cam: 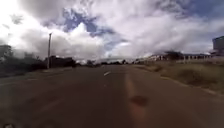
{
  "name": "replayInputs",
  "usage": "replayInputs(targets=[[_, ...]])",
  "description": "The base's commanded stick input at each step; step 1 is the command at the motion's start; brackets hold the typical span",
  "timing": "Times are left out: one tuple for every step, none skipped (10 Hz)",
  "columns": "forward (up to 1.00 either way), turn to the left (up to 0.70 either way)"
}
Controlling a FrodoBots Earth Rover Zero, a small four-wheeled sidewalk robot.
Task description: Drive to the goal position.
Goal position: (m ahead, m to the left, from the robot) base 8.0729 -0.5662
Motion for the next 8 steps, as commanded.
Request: replayInputs(targets=[[0.7,-0.35],[0.7,-0.35],[0.7,-0.35],[0.7,-0.35],[0.7,-0.35],[0.7,-0.17],[0.7,-0.05],[0.7,0.0]])
